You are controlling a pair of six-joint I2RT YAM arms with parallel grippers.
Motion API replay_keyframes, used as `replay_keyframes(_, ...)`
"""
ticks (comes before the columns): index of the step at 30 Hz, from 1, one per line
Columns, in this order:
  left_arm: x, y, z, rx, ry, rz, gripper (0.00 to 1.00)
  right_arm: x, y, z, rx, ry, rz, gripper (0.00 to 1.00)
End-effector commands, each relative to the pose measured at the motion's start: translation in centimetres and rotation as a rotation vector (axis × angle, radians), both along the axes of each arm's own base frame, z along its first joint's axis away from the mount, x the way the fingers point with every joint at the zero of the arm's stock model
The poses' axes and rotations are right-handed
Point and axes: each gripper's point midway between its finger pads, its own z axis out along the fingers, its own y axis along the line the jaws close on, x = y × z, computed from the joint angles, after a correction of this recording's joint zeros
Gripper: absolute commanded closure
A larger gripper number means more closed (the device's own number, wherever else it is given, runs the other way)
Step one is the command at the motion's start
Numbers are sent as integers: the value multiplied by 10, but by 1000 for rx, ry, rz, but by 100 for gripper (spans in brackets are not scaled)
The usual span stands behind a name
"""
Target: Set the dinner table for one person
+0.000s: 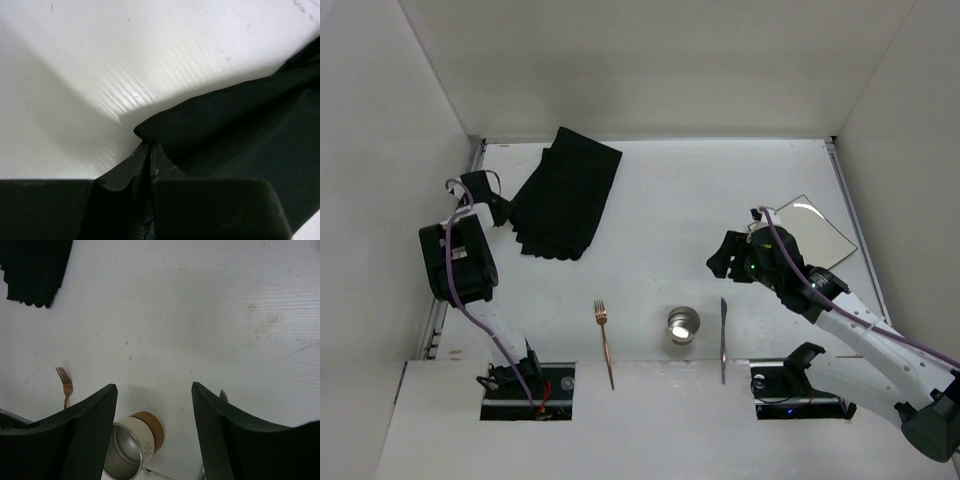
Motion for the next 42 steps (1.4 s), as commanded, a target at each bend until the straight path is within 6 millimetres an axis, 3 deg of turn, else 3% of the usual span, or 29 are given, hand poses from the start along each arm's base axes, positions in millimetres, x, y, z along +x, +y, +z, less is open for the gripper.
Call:
replay_keyframes(1, 16, -22, 77, -11, -174, -77, 99, 4, 6, 11, 24, -28, 5, 32)
replay_keyframes(3, 22, -49, 117, -17, -260, -144, 100, 6, 7, 11, 23, -31, 7, 32)
replay_keyframes(7, 20, -121, 159, -50, -349, -303, 100, 12, 12, 18, 43, -58, 7, 31)
replay_keyframes(8, 16, -143, 167, -66, -365, -341, 100, 14, 12, 20, 49, -65, 4, 30)
replay_keyframes(10, 2, -205, 179, -120, -395, -471, 100, 19, 14, 27, 66, -82, -3, 29)
replay_keyframes(11, -6, -229, 181, -144, -400, -520, 100, 21, 14, 30, 72, -93, -9, 28)
replay_keyframes(12, -18, -267, 183, -168, -414, -606, 100, 24, 14, 33, 79, -104, -21, 27)
replay_keyframes(16, -71, -386, 172, -240, -397, -865, 100, 37, 9, 40, 101, -130, -99, 24)
replay_keyframes(19, -101, -442, 162, -273, -378, -992, 94, 46, 2, 38, 111, -121, -165, 23)
replay_keyframes(21, -113, -457, 161, -285, -372, -1023, 88, 50, -1, 32, 119, -106, -189, 23)
replay_keyframes(24, -118, -454, 178, -285, -413, -1025, 61, 60, 0, 24, 138, -85, -208, 22)
replay_keyframes(26, -114, -436, 187, -272, -436, -986, 57, 70, 3, 22, 154, -73, -224, 21)
replay_keyframes(29, -97, -387, 181, -212, -426, -830, 50, 86, 7, 8, 158, -35, -254, 20)
replay_keyframes(33, -86, -307, 135, -124, -290, -573, 50, 108, 5, -27, 129, 42, -318, 21)
replay_keyframes(37, -98, -236, 89, -33, -149, -360, 50, 122, -6, -74, 101, 158, -410, 28)
replay_keyframes(42, -121, -177, 44, 28, -28, -199, 50, 131, -8, -101, 102, 211, -458, 34)
